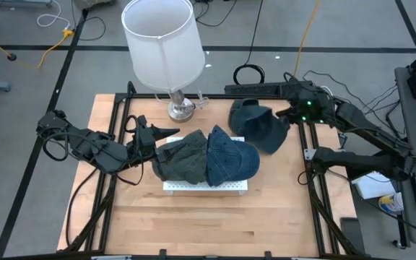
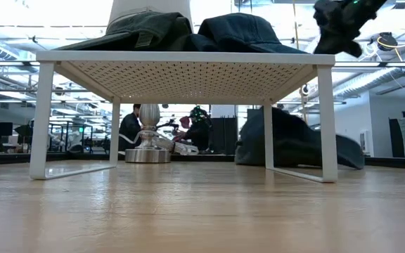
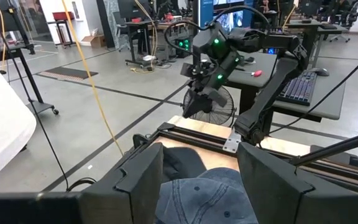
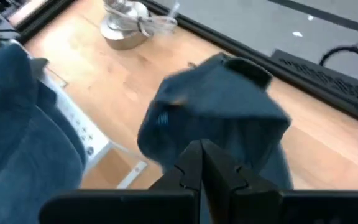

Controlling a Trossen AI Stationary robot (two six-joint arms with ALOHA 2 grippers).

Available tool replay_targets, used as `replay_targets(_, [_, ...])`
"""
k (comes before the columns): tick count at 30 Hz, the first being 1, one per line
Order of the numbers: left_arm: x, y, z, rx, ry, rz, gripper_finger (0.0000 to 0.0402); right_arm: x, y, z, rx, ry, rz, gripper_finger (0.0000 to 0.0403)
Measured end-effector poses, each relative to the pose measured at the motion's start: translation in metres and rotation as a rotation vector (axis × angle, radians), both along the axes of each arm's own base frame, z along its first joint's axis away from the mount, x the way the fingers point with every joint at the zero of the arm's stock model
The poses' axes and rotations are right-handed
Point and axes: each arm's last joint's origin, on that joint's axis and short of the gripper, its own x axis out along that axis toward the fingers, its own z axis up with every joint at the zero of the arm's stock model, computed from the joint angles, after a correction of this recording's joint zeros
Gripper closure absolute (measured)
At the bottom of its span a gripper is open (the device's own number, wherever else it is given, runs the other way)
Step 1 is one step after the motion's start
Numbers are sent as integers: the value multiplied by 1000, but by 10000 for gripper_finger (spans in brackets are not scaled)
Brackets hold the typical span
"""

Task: Pick & Place hat
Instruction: Stack the blue cap on top of the other blue cap on the shelf

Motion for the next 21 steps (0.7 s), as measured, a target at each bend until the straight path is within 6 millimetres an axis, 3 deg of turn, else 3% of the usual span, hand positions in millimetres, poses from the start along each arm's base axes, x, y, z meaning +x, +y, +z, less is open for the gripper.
replay_targets(11, [0, 0, 0, -23, -11, 3, 188, -12, 7, -6, 14, 112, 35, 386])
replay_targets(15, [0, 0, 0, -33, -16, 5, 188, -8, 5, -9, 37, 137, 33, 329])
replay_targets(21, [0, 0, 0, -53, -25, 5, 188, -5, -5, -29, 58, 237, -106, 201])
